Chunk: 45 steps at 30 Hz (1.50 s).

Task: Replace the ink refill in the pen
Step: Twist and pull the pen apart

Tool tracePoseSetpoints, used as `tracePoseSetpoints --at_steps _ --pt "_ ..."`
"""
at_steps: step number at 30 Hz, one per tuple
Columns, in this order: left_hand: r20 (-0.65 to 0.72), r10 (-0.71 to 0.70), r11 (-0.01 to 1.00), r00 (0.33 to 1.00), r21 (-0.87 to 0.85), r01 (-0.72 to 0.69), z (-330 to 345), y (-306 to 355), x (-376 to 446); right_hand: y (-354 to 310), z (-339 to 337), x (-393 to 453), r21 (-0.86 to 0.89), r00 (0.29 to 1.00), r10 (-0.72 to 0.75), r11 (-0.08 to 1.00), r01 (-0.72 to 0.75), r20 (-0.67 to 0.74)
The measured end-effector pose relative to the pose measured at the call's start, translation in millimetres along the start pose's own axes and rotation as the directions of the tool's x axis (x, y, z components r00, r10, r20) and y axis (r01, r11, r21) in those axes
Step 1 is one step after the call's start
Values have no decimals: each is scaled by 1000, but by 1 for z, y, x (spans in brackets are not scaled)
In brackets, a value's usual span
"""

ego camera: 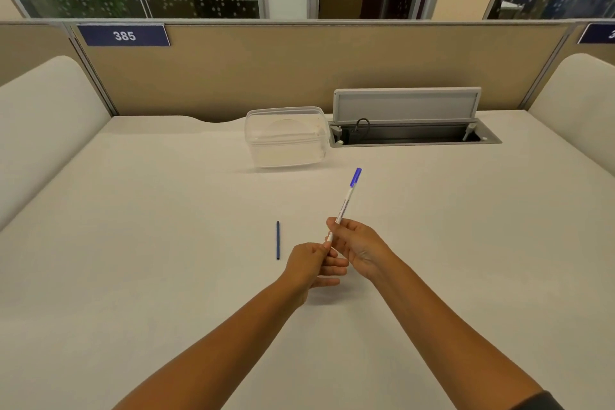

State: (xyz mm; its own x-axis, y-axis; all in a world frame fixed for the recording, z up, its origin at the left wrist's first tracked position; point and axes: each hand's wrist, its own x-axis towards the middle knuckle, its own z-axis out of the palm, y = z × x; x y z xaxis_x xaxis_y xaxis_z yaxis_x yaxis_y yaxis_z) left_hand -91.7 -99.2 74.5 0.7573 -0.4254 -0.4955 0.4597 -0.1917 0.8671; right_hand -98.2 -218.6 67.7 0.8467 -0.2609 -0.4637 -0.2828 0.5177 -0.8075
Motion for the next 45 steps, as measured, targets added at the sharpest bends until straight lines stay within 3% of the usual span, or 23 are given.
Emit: tracePoseSetpoints --at_steps 8,11,21,26,29,31,36,42,45 --pt "28 -35 998 999 -55 36 -4 0 1 -4 -9 -1 81 996 29 996 -36 89" --pt "17 -27 999 1000 -39 27 -2 1 0 -4 -5 -2 18 999 2 1000 -3 46" --pt "147 -82 987 986 -126 101 -8 9 -2 -13 -8 -3 44 991 -6 999 1 131" --pt "219 -84 958 972 -250 139 -10 10 -2 -19 -9 -2 84 988 -21 996 9 153" --pt "41 65 998 997 -27 -64 -8 8 2 -15 -7 -1 104 993 -42 994 31 106" --pt "-47 206 965 978 178 -194 -9 6 6 -11 -7 -1 102 996 -63 993 56 66" --pt "3 302 829 953 493 -264 -11 3 13 -4 -8 -1 108 996 -88 990 86 18" --pt "18 301 811 953 521 -266 -9 -3 13 0 -6 -2 66 996 -63 996 58 67" --pt "25 275 848 961 465 -255 -6 1 11 -1 -8 -1 140 998 -27 990 19 53"
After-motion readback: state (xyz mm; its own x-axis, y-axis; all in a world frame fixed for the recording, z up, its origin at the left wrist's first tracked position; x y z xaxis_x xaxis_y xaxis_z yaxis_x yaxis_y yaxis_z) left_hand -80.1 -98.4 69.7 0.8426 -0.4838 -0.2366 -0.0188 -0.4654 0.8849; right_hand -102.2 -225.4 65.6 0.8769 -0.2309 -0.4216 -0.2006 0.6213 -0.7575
